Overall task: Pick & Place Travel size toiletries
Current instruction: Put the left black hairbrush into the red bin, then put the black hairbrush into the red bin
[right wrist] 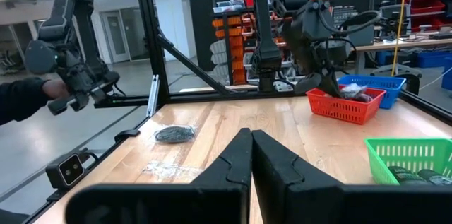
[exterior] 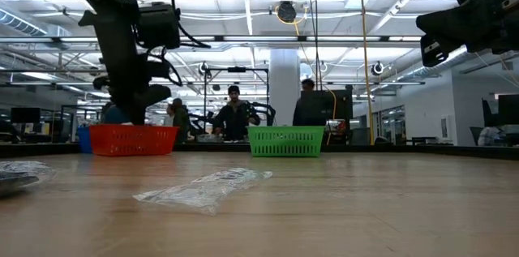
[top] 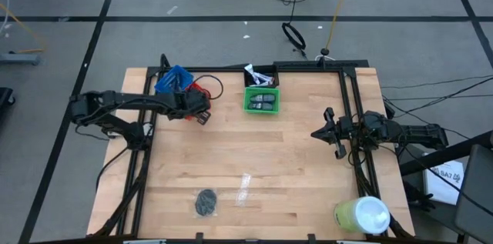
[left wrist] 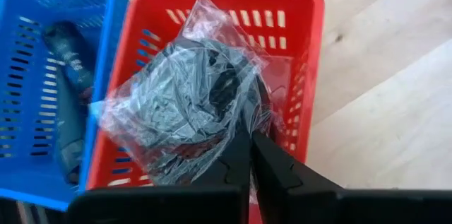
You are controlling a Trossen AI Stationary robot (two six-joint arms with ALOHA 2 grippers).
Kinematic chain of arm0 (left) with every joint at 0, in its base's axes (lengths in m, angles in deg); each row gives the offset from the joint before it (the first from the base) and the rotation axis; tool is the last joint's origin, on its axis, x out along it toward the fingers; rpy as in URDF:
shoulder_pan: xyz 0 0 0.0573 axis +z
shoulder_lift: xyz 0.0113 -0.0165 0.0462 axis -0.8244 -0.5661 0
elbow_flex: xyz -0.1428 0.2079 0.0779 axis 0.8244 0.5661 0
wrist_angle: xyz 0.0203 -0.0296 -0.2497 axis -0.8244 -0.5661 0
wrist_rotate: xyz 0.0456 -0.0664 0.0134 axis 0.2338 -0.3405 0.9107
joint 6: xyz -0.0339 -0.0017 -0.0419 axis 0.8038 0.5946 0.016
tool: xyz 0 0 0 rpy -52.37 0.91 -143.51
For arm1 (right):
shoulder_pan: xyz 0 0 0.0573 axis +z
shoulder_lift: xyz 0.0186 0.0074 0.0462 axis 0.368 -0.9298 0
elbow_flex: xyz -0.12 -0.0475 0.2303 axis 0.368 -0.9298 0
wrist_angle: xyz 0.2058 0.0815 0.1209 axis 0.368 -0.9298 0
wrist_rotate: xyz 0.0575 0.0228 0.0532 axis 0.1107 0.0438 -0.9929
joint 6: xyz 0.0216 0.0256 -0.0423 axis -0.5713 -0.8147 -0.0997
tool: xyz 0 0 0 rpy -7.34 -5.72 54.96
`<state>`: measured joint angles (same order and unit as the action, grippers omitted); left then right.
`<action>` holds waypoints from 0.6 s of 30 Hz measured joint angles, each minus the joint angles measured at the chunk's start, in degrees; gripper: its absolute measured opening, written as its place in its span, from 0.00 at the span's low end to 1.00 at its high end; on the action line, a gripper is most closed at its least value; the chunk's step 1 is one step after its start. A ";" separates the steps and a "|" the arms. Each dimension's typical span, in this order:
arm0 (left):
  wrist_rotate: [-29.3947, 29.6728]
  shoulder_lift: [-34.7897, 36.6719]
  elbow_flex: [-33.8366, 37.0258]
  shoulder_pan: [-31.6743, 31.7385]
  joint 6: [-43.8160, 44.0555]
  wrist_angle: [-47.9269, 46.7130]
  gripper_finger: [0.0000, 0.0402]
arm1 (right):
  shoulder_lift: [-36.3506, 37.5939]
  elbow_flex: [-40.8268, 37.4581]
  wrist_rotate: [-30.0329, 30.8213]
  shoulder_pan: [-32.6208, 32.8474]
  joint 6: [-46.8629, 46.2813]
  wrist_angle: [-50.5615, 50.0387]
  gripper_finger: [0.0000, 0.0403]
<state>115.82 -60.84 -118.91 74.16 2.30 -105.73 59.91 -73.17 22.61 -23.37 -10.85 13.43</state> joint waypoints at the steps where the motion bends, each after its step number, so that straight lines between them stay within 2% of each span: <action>1: -0.40 -0.35 0.00 -0.01 0.12 0.19 0.02 | 0.00 0.00 0.00 0.02 0.00 0.00 0.00; 8: -1.46 -0.63 0.00 -0.01 0.97 0.60 0.06 | 0.00 0.02 0.00 0.02 0.00 0.00 0.00; 18: -1.43 -0.65 -3.05 -0.15 0.20 -1.90 0.36 | 0.02 0.02 0.00 0.00 0.02 -0.02 0.00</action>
<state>114.39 -61.49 -121.96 74.02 2.51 -107.63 59.93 -73.15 22.61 -23.38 -10.83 13.41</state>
